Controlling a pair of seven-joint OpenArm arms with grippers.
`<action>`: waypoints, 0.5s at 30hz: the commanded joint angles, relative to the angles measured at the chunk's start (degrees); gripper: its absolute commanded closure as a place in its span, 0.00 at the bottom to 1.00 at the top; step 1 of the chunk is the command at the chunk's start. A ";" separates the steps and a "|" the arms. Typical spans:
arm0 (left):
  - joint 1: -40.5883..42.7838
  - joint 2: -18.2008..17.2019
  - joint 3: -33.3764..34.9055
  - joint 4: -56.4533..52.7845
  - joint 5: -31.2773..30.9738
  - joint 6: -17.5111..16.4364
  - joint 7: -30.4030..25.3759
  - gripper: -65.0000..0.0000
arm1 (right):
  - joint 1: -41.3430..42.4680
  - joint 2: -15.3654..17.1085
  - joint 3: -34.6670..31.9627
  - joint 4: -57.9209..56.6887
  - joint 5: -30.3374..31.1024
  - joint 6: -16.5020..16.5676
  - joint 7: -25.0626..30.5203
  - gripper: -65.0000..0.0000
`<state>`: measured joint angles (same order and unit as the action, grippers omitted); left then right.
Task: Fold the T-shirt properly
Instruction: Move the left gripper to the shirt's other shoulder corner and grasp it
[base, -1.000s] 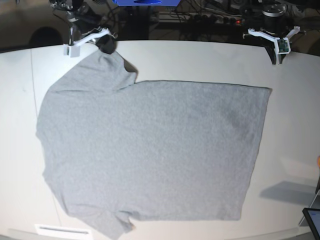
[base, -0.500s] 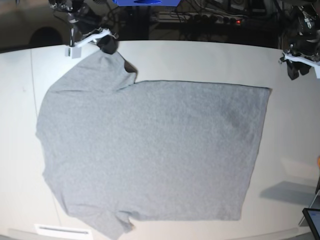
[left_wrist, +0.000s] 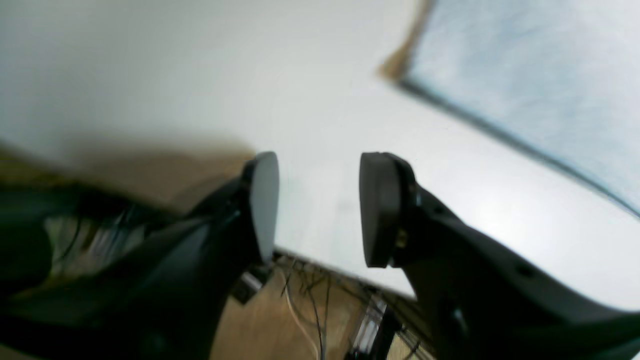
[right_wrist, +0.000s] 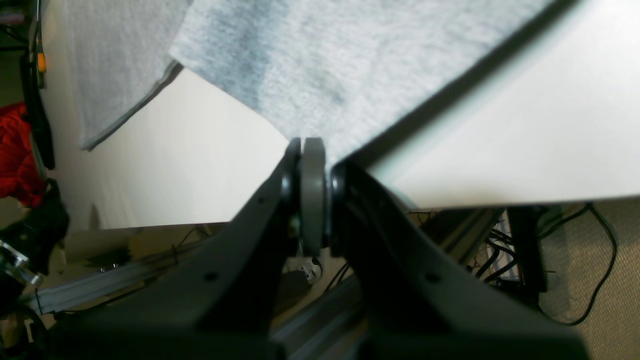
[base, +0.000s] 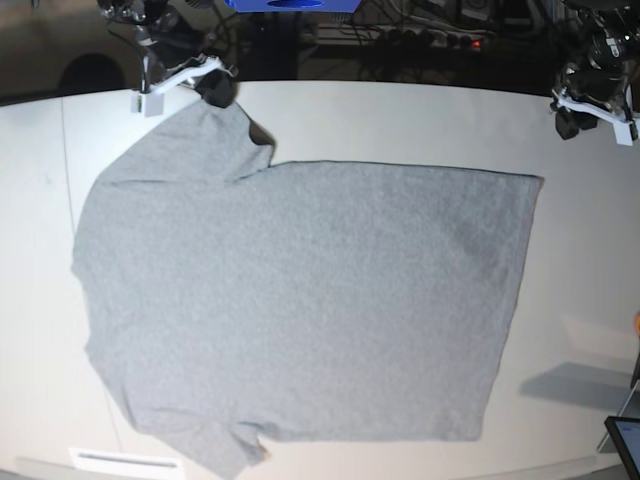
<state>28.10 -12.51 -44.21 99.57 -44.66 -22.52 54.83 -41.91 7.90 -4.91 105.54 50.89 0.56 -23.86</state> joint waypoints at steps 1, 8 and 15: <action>-0.01 -0.89 -0.41 0.43 -1.09 -0.03 -1.25 0.46 | -0.59 0.32 -0.06 0.44 -0.21 -0.34 -0.45 1.00; -1.94 -0.72 -2.70 -0.62 -1.27 -0.03 -1.33 0.18 | -0.59 0.32 -0.06 0.44 -0.21 -0.34 -0.45 1.00; -6.69 -0.10 -3.57 -6.95 -1.36 -2.22 -1.07 0.18 | -0.59 0.32 0.03 0.44 -0.21 -0.34 -0.45 1.00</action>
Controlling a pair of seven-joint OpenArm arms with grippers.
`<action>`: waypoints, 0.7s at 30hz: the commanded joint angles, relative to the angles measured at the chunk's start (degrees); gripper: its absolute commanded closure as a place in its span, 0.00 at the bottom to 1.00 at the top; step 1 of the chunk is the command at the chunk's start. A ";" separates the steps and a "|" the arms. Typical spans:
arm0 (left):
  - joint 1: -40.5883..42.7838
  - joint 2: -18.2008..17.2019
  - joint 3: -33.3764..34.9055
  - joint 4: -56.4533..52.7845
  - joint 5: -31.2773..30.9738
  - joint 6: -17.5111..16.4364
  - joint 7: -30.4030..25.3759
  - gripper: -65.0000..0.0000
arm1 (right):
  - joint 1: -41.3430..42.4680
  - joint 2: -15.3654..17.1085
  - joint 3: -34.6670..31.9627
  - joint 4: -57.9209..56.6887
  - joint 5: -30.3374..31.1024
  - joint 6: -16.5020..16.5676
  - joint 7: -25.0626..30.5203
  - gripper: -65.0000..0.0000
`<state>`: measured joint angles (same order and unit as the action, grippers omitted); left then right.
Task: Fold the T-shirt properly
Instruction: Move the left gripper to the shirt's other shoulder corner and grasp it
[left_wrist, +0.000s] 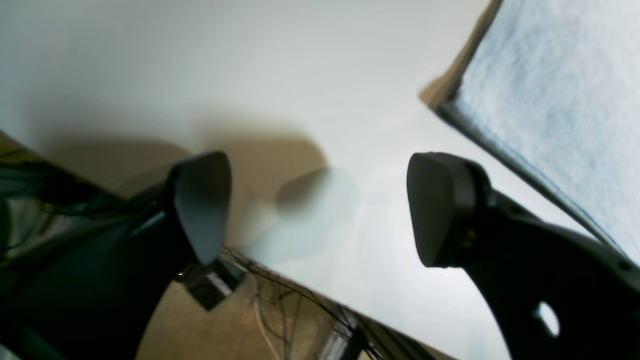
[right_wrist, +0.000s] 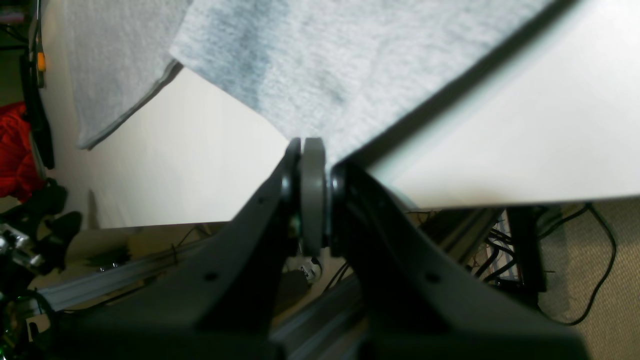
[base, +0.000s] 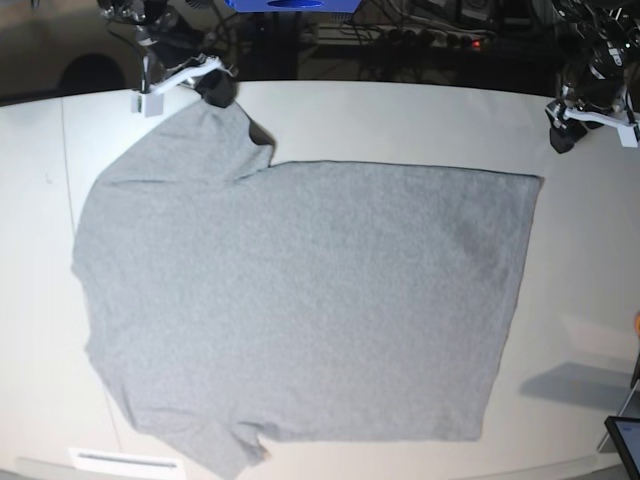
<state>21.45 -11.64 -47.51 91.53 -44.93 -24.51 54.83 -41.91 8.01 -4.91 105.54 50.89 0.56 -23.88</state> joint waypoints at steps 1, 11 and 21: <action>-0.57 -0.98 -0.19 0.47 -1.10 -1.82 -0.98 0.18 | -0.59 0.21 0.03 0.44 -0.21 -0.34 -0.43 1.00; -4.88 -0.10 -0.19 -7.53 -1.18 -7.53 -0.89 0.18 | -0.59 0.21 0.12 0.44 -0.30 -0.34 -0.43 1.00; -7.61 0.69 3.42 -10.51 -1.10 -7.53 -0.89 0.18 | 0.20 0.21 -0.06 -1.84 -0.30 -0.34 -0.43 1.00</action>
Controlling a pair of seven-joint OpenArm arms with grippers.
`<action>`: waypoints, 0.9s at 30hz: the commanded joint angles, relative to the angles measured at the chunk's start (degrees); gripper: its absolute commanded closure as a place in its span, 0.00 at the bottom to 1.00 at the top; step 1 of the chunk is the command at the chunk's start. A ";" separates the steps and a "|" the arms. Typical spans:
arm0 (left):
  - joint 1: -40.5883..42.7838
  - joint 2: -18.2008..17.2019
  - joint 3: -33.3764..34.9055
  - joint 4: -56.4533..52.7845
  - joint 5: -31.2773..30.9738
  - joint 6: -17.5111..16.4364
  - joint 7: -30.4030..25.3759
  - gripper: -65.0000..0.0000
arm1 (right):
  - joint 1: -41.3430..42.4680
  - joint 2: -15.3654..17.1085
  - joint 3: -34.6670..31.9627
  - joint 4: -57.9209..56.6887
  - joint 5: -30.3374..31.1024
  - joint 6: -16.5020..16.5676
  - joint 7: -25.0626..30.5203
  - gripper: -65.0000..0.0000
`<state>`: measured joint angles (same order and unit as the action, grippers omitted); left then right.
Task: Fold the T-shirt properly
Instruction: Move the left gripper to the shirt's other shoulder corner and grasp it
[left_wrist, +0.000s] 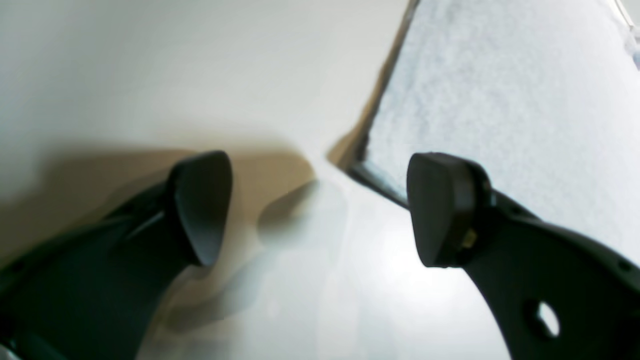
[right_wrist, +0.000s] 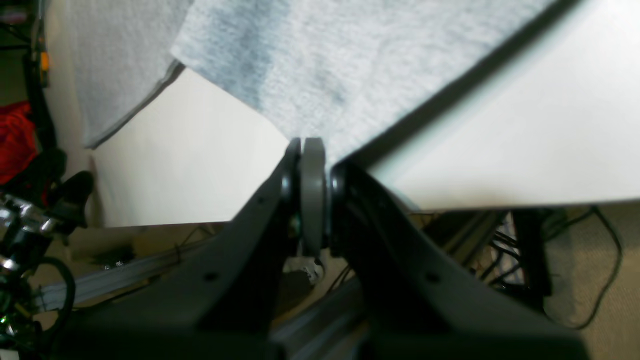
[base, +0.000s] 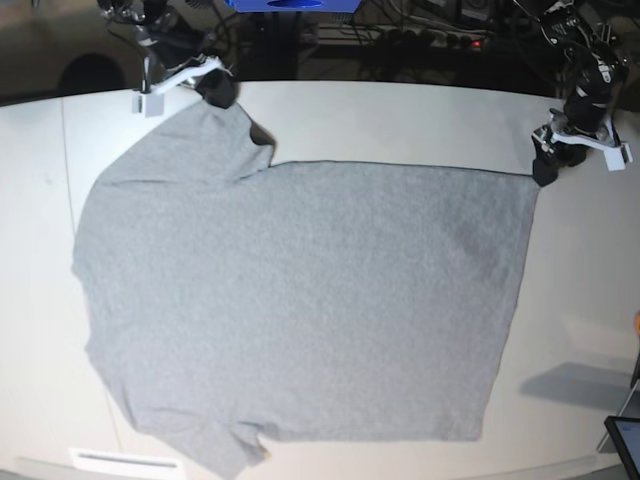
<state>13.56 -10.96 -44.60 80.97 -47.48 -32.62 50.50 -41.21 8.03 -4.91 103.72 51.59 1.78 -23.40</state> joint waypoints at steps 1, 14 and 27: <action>0.28 0.02 1.83 0.13 1.46 0.58 3.43 0.18 | -0.42 0.19 -0.06 -0.56 -1.00 -1.56 -0.91 1.00; -1.30 2.48 5.52 -0.40 1.73 0.58 3.26 0.18 | -0.06 0.19 -0.06 -0.91 -1.00 -1.56 -0.91 1.00; -3.32 3.27 5.61 -0.93 1.90 0.58 3.26 0.18 | -0.06 0.19 -0.06 -0.91 -1.00 -1.56 -0.91 1.00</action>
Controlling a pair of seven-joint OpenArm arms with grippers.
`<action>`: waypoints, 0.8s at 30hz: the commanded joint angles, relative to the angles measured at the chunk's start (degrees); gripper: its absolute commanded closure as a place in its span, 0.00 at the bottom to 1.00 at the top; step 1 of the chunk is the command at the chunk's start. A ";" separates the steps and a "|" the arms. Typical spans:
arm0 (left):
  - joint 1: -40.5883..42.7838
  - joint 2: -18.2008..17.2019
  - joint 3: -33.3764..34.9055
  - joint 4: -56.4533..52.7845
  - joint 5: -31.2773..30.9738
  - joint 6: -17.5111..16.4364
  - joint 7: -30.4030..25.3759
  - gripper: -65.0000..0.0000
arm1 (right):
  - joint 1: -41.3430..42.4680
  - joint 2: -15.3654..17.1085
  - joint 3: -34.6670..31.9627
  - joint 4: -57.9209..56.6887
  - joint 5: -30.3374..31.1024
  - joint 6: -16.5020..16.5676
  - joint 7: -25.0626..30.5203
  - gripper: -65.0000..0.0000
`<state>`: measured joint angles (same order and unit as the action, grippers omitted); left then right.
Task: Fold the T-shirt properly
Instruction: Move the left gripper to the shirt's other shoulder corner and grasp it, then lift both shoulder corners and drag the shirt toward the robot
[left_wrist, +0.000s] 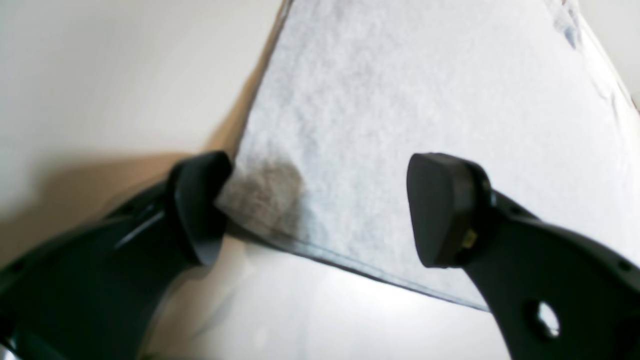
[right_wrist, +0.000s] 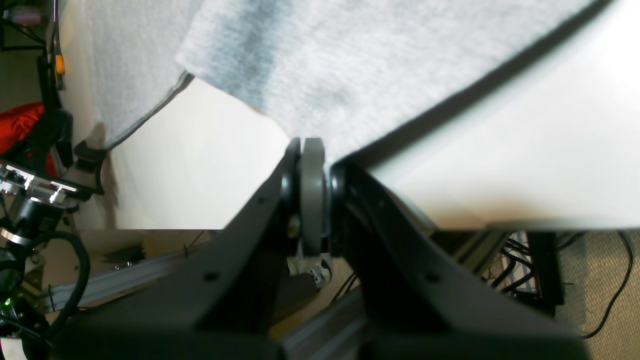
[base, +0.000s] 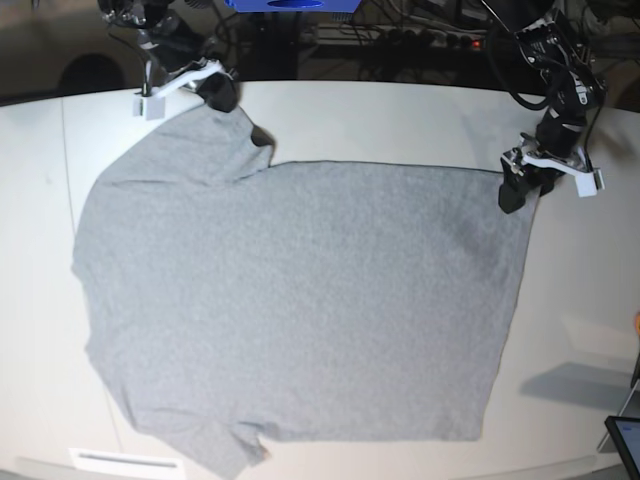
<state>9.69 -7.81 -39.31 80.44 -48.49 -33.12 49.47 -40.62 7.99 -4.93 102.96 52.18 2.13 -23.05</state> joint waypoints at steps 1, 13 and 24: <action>0.55 0.21 0.32 -0.40 2.91 1.08 4.29 0.18 | -0.65 0.23 -0.04 -0.14 -1.59 -1.91 -1.26 1.00; 0.55 0.21 4.89 -0.40 2.91 1.08 4.11 0.91 | -0.65 0.23 -0.04 -0.14 -1.50 -1.91 -1.26 1.00; 1.16 -1.02 4.28 0.30 2.91 1.08 4.11 1.00 | -0.65 0.23 -0.04 0.30 -1.50 -1.91 -1.26 1.00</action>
<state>10.39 -8.25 -34.83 80.40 -48.07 -33.06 51.81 -40.62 7.99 -4.93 103.07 52.21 2.11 -23.07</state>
